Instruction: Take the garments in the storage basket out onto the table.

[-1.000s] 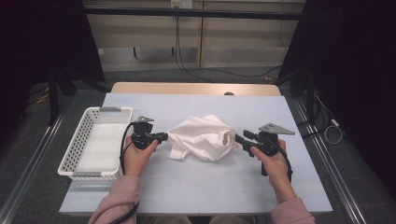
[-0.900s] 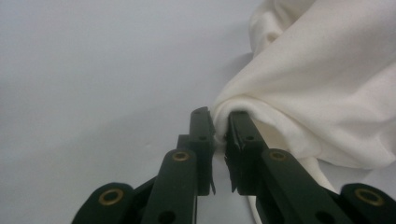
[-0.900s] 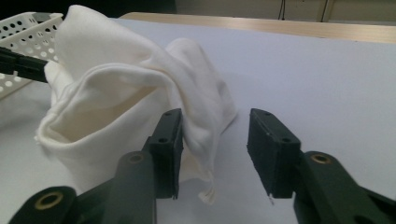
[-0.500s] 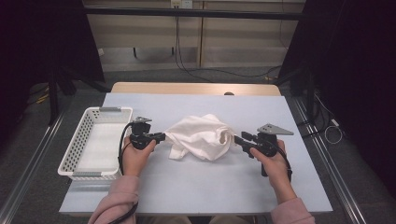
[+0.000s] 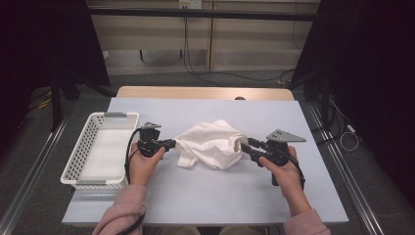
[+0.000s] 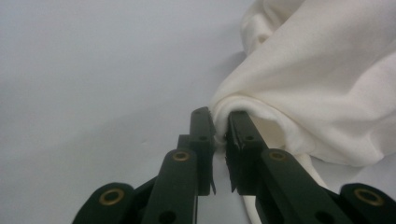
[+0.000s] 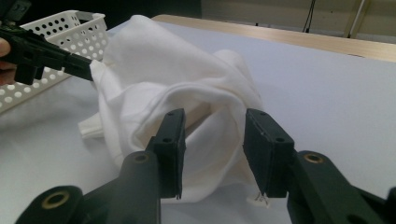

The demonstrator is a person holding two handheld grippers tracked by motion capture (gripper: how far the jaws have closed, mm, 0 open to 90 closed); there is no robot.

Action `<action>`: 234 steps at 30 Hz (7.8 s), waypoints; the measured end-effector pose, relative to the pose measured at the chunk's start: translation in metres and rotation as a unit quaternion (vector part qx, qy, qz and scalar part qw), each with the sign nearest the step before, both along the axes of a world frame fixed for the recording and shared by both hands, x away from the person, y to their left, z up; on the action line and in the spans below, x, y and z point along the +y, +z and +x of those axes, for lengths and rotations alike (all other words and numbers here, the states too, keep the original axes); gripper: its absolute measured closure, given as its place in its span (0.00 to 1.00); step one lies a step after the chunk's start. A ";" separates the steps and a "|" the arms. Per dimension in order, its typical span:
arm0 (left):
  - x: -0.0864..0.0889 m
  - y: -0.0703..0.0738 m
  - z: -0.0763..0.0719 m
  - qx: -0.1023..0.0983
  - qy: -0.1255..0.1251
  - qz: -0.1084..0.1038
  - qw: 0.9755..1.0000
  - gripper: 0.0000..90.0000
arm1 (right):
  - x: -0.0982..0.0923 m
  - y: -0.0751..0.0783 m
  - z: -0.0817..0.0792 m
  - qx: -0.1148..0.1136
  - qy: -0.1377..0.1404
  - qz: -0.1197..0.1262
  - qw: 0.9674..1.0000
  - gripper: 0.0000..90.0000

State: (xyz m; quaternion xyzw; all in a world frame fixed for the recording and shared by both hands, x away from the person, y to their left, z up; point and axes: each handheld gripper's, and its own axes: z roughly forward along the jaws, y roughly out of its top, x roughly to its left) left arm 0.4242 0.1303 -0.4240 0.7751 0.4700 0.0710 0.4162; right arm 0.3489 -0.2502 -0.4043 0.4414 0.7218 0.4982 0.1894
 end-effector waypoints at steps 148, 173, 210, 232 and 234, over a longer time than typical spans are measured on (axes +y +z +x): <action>-0.051 0.001 -0.002 0.010 -0.120 -0.038 0.992 0.91 | 0.064 -0.057 0.041 0.053 0.093 -0.156 0.982 0.73; -0.051 -0.001 -0.005 -0.001 -0.117 -0.029 0.993 0.53 | 0.033 -0.023 0.030 0.034 0.049 -0.022 0.998 0.92; -0.058 0.008 -0.005 0.002 -0.143 -0.038 0.989 0.91 | 0.017 0.013 0.022 -0.009 0.033 0.035 0.999 0.92; -0.036 0.051 -0.008 -0.017 -0.145 -0.035 0.989 0.91 | -0.008 0.050 0.017 -0.038 0.016 0.052 0.998 0.92; -0.036 0.053 -0.008 -0.014 -0.149 -0.036 0.988 0.90 | -0.010 0.053 0.018 -0.041 0.013 0.053 0.998 0.92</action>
